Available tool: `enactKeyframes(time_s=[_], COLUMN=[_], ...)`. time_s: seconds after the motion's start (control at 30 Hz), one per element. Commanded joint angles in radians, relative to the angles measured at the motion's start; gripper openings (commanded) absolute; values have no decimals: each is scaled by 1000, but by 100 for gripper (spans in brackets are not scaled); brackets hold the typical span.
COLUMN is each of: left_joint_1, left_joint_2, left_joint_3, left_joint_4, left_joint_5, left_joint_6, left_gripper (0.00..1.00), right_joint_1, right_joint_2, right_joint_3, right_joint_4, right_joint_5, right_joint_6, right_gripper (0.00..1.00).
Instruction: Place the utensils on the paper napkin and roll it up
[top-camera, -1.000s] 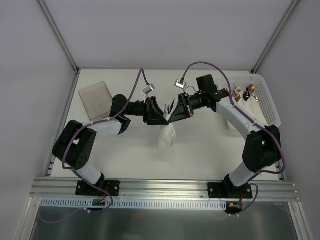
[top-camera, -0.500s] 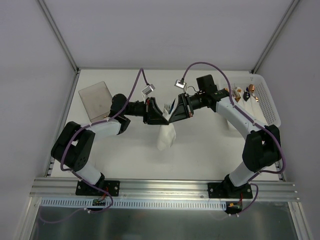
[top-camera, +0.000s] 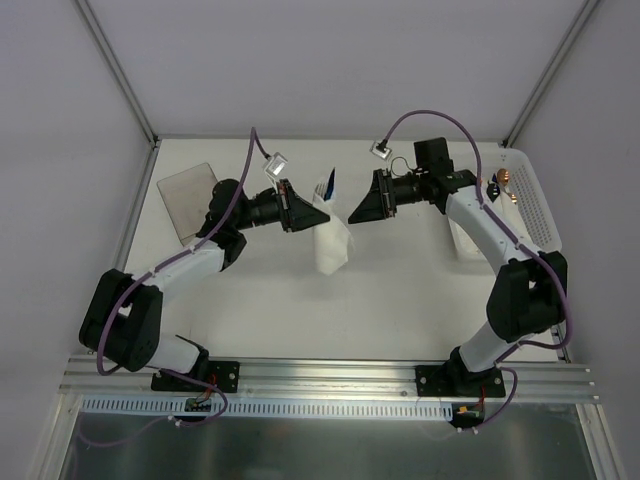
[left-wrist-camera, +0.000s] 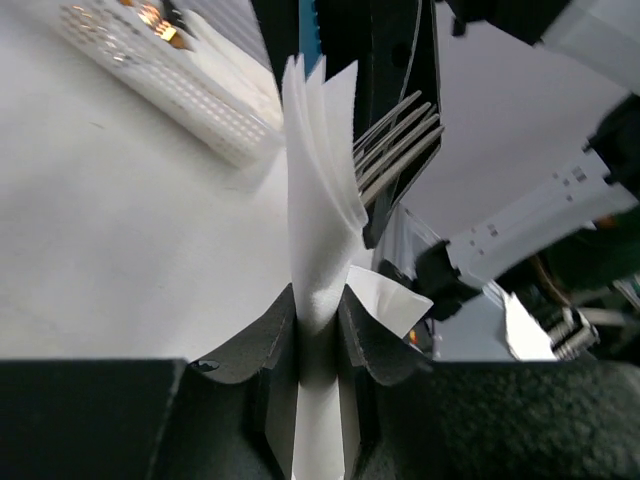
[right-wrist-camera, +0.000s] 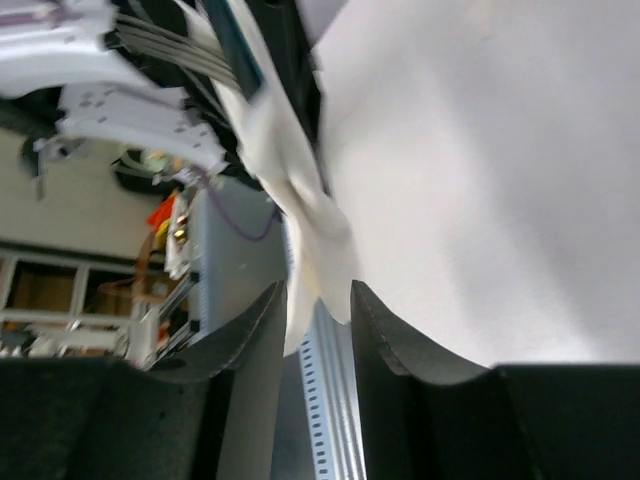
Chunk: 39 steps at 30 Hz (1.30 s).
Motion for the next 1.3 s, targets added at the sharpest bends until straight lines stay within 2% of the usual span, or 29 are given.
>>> enactKeyframes(time_s=[0.0, 0.03, 0.07, 0.13, 0.17, 0.27, 0.43, 0.53, 0.73, 0.97, 1.27], left_joint_1=[28, 32, 37, 39, 39, 39, 28, -4, -79, -133, -146], left_joint_2=[-91, -105, -133, -162, -173, -220, -277, -305, -328, -342, -352], left_joint_3=[37, 28, 18, 8, 8, -15, -41, -50, -39, -38, -29], left_joint_4=[-119, -147, -145, -188, -225, -265, -326, -348, -394, -394, -365], left_joint_5=[-240, -288, -357, -437, -461, -587, -727, -793, -908, -985, -953], left_joint_6=[51, 42, 29, 12, 9, -20, -72, -83, -93, -115, -129], left_gripper=[0, 0, 0, 0, 0, 0, 0, 0, 0, 0, 0], right_joint_1=[-33, -34, -34, -31, -30, -8, 148, 220, 365, 397, 386], right_joint_2=[-65, -96, -110, -134, -162, -212, -278, -285, -256, -202, -127], right_joint_3=[39, 35, 37, 43, 43, 60, 103, 121, 127, 77, 75], right_joint_4=[6, 3, -14, -38, -54, -86, -147, -152, -102, 36, 107], right_joint_5=[199, 253, 370, 457, 540, 635, 804, 899, 1050, 990, 866], right_joint_6=[1, -7, -16, -63, -72, -108, -168, -155, -82, 1, 62], right_gripper=[34, 32, 29, 24, 18, 7, 3, 4, 22, 35, 39])
